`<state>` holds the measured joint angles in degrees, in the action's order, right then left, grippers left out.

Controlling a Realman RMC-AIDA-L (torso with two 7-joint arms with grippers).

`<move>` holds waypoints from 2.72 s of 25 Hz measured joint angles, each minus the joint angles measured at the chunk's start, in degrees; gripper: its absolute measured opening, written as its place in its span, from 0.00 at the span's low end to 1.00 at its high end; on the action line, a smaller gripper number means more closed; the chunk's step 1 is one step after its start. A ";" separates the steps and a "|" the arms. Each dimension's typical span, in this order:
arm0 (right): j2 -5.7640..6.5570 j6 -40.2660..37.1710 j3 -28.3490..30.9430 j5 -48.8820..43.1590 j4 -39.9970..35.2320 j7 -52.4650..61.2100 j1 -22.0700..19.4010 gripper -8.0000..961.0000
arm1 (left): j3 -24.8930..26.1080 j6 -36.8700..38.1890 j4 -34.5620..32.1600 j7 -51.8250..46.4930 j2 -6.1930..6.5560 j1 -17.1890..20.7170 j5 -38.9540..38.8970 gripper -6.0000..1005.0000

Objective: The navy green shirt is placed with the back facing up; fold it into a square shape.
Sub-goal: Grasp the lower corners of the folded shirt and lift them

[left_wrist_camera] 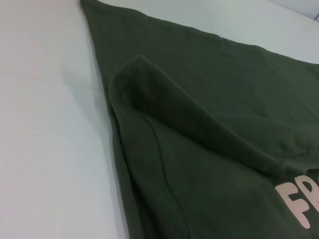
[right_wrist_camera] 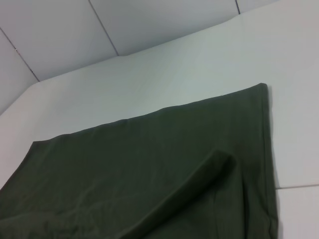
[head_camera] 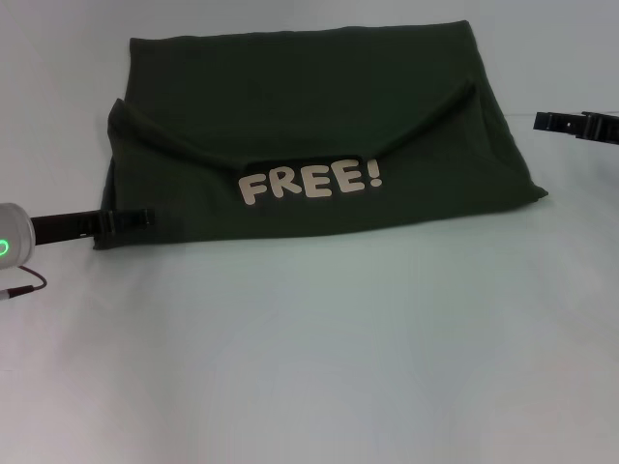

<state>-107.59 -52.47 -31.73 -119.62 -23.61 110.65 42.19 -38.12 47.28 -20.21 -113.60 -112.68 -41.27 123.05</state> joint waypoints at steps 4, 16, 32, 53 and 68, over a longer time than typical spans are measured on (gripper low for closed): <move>0.01 0.00 0.00 0.00 0.03 0.00 0.00 0.73 | -0.17 -0.10 0.05 0.06 -0.01 -0.07 0.01 0.71; 0.01 0.06 0.00 0.00 -0.03 0.00 0.18 0.73 | -0.20 -1.38 0.26 0.25 -0.06 0.04 0.08 0.47; -0.07 0.30 -0.10 0.00 -0.03 0.04 0.45 0.73 | -0.24 -1.80 0.36 0.24 -0.17 0.05 0.08 0.43; -0.14 0.26 -0.26 0.00 -0.03 -0.01 0.73 0.73 | -0.29 -2.88 0.33 0.99 -0.82 0.19 0.08 0.27; -0.61 1.30 -1.47 0.00 -0.03 0.13 1.87 0.73 | -0.29 -2.90 0.33 0.53 -0.62 0.33 0.08 0.26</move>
<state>-108.19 -51.17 -33.20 -119.62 -23.64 110.78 44.06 -38.41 44.38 -19.88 -113.07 -113.30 -40.95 123.14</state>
